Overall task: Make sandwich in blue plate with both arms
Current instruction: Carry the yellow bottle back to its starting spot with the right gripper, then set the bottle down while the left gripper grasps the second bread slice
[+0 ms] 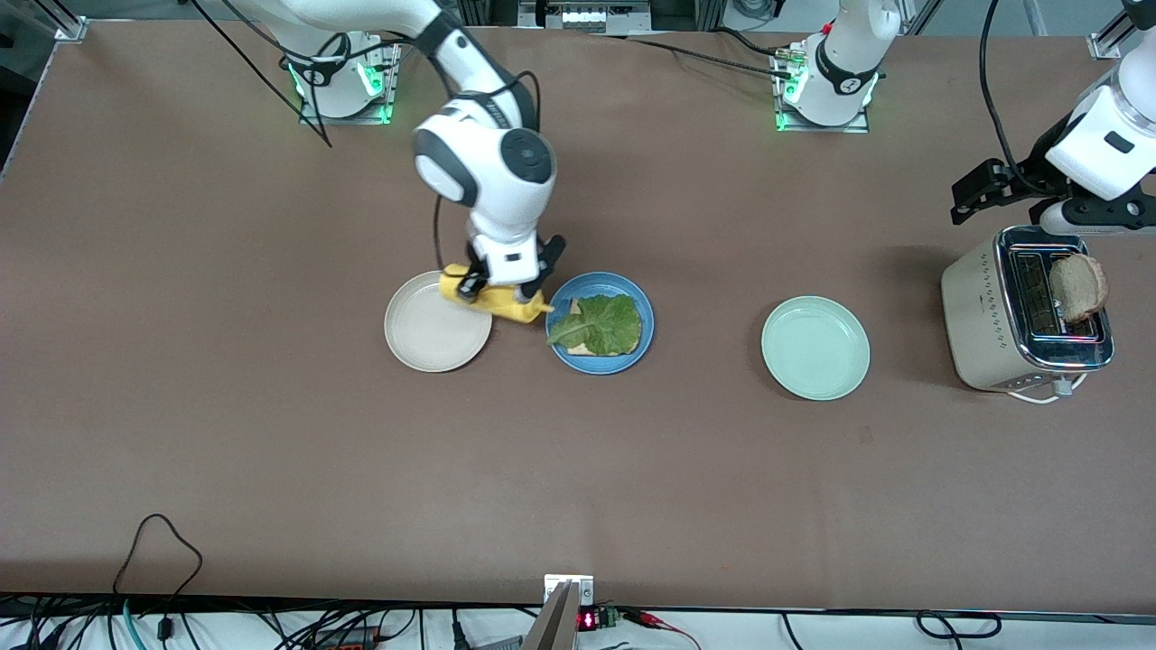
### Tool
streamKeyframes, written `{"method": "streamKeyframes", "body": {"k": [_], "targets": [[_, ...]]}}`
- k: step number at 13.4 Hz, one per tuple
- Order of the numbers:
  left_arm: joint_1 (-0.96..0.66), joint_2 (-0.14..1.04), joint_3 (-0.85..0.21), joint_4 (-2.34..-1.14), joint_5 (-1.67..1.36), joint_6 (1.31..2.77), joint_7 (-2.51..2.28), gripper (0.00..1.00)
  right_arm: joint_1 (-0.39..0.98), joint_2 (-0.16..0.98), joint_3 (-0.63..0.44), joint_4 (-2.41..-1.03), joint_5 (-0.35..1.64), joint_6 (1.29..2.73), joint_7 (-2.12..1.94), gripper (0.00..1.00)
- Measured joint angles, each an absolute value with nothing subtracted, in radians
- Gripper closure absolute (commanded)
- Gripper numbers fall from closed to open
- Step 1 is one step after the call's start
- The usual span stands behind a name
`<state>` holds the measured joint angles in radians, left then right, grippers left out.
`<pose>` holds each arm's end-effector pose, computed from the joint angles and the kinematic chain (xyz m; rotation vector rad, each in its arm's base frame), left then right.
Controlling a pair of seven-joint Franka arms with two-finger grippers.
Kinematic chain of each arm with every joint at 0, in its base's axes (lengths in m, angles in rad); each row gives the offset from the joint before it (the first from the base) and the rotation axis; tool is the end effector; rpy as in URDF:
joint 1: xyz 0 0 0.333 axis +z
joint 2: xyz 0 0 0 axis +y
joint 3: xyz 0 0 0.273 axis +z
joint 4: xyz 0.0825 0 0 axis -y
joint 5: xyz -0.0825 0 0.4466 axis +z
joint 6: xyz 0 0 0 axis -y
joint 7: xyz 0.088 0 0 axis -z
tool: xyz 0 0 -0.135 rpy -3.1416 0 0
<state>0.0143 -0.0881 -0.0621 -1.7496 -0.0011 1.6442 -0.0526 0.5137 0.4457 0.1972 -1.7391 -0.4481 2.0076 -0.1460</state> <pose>0.5954 -0.0295 0.5173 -3.1362 -0.0081 0.0270 0.5356 0.4088 0.2147 2.4127 1.4302 -0.0972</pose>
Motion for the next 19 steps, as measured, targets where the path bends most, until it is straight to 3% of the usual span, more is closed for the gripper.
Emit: {"method": "streamKeyframes", "body": {"k": [5, 8, 14, 19], "targets": [[0.021, -0.101, -0.086, -1.748, -0.001, 1.644, -0.056, 0.0, 0.168, 0.186, 0.262, -1.841, -0.248, 1.976, -0.595, 1.0], [0.055, -0.119, -0.077, -1.748, -0.001, 1.624, -0.053, 0.0, -0.059, 0.092, 0.27, -1.917, -0.079, 1.987, -0.976, 1.0], [0.091, -0.083, -0.075, -1.752, 0.003, 1.626, -0.055, 0.0, -0.367, 0.101, 0.272, -2.005, 0.264, 2.013, -1.585, 1.0], [0.291, 0.13, -0.061, -1.676, 0.004, 1.667, 0.027, 0.0, -0.554, 0.199, 0.273, -2.034, 0.483, 1.992, -2.003, 1.0]]}}
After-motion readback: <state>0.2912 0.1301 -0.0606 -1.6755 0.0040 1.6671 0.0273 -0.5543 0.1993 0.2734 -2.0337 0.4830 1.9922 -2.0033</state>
